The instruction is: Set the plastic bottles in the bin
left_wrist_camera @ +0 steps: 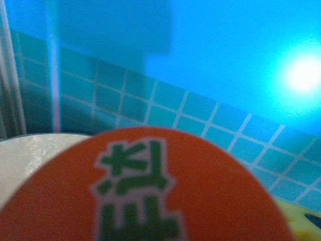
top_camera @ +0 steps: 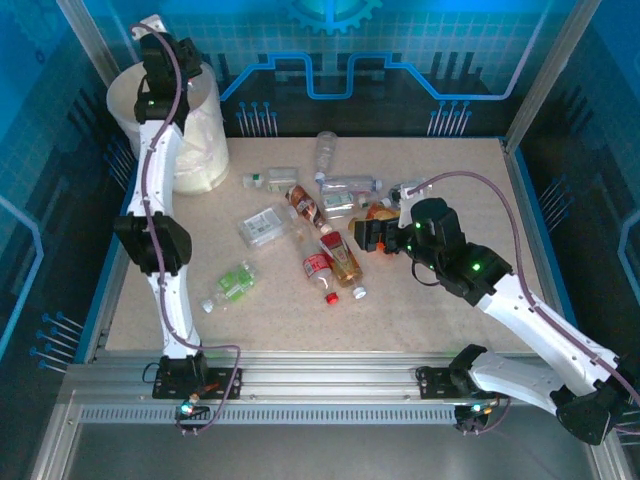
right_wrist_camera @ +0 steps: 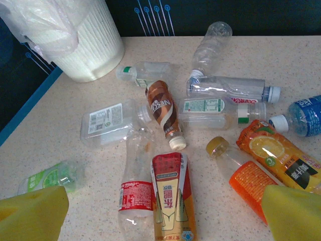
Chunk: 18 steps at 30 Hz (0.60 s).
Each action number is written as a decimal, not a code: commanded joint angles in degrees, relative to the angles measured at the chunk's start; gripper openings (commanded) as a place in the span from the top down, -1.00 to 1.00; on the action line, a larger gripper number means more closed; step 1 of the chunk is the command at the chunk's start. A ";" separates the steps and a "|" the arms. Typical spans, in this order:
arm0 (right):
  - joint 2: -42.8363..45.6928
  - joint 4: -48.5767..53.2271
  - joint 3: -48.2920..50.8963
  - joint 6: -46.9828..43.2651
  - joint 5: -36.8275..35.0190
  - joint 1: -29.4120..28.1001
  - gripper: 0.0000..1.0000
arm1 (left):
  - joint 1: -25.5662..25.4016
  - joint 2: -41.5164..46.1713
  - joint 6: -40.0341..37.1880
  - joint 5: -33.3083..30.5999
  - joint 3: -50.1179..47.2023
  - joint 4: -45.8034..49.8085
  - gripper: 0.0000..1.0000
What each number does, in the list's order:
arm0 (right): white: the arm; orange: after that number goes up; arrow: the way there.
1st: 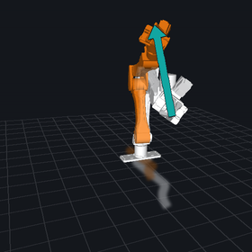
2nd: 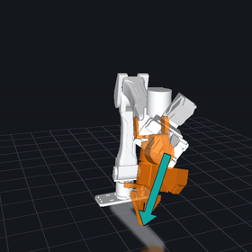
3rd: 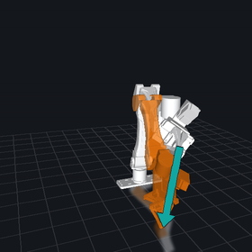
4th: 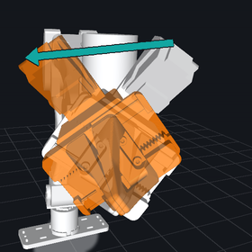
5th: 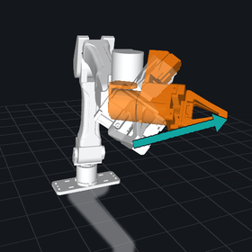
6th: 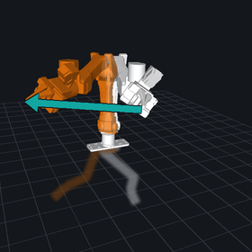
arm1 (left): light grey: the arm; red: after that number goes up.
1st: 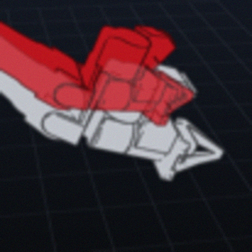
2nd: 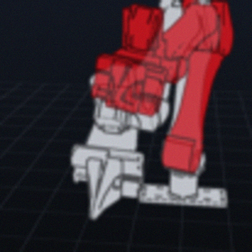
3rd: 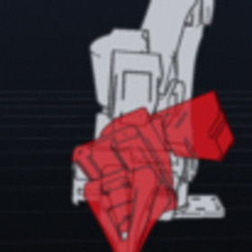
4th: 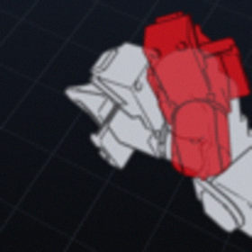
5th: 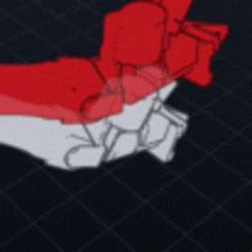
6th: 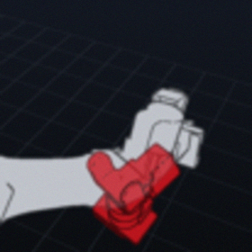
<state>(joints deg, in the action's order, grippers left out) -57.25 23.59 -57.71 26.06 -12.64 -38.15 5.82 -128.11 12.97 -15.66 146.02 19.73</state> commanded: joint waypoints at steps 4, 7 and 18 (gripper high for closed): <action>-0.12 3.06 -1.59 -0.35 0.33 0.80 -1.00 | 2.24 -4.51 4.24 7.50 5.01 10.22 -0.08; -0.14 3.82 -2.16 -0.55 0.92 0.84 -1.00 | 2.87 -5.18 4.91 9.85 4.37 10.87 -0.08; -3.05 5.40 -3.25 -1.49 3.46 0.90 -1.00 | 2.79 -0.02 9.12 13.06 -2.73 15.94 -0.08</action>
<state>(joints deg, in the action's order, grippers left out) -59.33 27.70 -58.65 25.69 -11.09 -37.80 8.62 -131.74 19.86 -6.61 145.84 33.23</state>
